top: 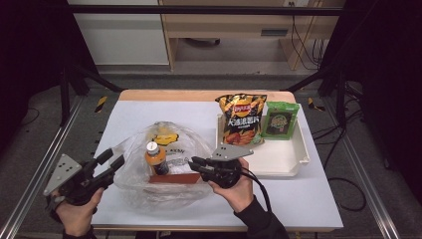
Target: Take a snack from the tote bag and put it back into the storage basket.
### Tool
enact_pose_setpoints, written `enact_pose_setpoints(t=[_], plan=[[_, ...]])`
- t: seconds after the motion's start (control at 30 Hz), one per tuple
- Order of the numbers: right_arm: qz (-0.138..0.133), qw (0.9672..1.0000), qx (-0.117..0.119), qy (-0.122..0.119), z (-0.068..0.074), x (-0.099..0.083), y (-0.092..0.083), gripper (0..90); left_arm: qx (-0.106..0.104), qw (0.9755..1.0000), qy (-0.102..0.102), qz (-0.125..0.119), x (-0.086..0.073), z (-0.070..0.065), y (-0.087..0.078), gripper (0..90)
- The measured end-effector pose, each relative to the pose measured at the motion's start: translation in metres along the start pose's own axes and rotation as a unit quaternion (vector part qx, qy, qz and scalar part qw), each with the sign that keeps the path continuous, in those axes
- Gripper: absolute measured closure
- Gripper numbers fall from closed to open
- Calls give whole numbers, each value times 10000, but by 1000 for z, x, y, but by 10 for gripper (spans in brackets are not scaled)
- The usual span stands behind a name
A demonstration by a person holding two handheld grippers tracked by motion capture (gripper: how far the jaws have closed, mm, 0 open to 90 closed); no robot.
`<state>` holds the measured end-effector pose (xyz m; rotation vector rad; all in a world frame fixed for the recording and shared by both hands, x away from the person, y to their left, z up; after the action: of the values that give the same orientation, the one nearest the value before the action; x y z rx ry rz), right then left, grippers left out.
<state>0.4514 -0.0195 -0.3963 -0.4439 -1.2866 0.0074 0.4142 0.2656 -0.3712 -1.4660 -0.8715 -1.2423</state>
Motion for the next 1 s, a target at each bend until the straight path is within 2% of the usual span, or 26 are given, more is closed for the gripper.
enact_pose_setpoints(t=[0.1, 0.23, 0.37, 0.53, 0.63, 0.77, 0.83, 0.9, 1.0], plan=[[177, 9998, 9, 95, 0, -13, 1, 795, -165, 9994, 105, 284, -11, -8, 7, 676], [293, 9994, 22, 176, 0, -27, 2, 803, -381, 9961, 163, 777, -32, -17, 17, 784], [428, 9987, 38, 273, -1, -41, 6, 802, -523, 9913, 382, 1143, -56, -27, 20, 811], [565, 9981, 4, 261, 0, -52, 16, 772, -595, 9859, 445, 1496, -82, -28, 21, 815], [661, 9976, -74, 189, 1, -58, 24, 749, -649, 9829, 485, 1652, -93, -31, 20, 819], [838, 9963, -70, 164, 5, -68, 30, 767, -696, 9811, 540, 1721, -101, -32, 15, 823], [914, 9955, -26, 250, 6, -74, 30, 794, -675, 9804, 602, 1751, -105, -32, 12, 823], [822, 9960, 37, 347, 6, -77, 28, 824, -665, 9789, 643, 1820, -110, -33, 10, 823], [952, 9943, 61, 482, 7, -83, 24, 845, -623, 9768, 747, 1908, -115, -34, 10, 819]])
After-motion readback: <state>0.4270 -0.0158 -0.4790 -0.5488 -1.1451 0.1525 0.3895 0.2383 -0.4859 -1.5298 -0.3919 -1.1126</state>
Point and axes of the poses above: each handheld gripper's, and its own axes: y roughly forward along the jaws, x roughly out of its top, z roughly to its left, the point moved 5 cm from there along y, roughly forward along the jaws, and after that the axes turned 15 degrees about x, right-handed, at the moved point
